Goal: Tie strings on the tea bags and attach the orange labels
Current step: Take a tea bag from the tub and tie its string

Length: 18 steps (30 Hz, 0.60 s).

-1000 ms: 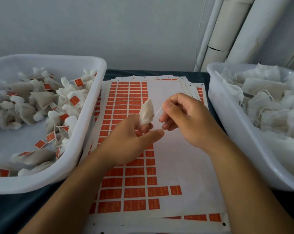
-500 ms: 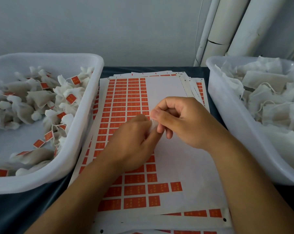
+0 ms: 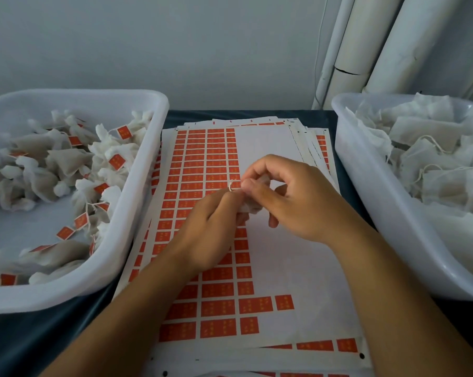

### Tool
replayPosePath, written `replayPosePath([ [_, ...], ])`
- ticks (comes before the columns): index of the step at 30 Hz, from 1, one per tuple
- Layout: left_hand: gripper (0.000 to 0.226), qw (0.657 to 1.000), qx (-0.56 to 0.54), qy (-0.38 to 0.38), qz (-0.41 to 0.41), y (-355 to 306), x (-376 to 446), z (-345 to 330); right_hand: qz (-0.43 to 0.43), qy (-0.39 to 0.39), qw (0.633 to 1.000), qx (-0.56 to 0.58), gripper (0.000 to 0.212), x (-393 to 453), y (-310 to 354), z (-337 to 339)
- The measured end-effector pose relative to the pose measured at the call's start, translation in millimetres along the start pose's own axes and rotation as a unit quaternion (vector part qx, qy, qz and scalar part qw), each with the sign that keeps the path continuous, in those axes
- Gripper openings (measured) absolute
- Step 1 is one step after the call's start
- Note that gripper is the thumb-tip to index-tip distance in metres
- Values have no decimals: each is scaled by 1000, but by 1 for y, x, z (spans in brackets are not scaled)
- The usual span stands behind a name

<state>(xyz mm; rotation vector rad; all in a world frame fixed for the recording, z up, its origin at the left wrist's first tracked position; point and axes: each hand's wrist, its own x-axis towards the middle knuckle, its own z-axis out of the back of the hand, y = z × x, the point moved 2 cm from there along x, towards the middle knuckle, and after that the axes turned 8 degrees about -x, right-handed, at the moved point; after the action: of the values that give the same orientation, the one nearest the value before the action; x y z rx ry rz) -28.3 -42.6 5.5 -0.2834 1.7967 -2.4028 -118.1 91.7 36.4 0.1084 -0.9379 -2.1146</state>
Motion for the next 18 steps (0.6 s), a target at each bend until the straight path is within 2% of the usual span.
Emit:
replayPosePath([
  [9, 48, 994, -17, -64, 86, 10, 6, 10, 29, 19, 999, -38, 12, -3, 1, 0],
  [18, 48, 991, -23, -74, 105, 1, 5, 13, 90, 19, 995, -27, 11, -4, 6, -1],
])
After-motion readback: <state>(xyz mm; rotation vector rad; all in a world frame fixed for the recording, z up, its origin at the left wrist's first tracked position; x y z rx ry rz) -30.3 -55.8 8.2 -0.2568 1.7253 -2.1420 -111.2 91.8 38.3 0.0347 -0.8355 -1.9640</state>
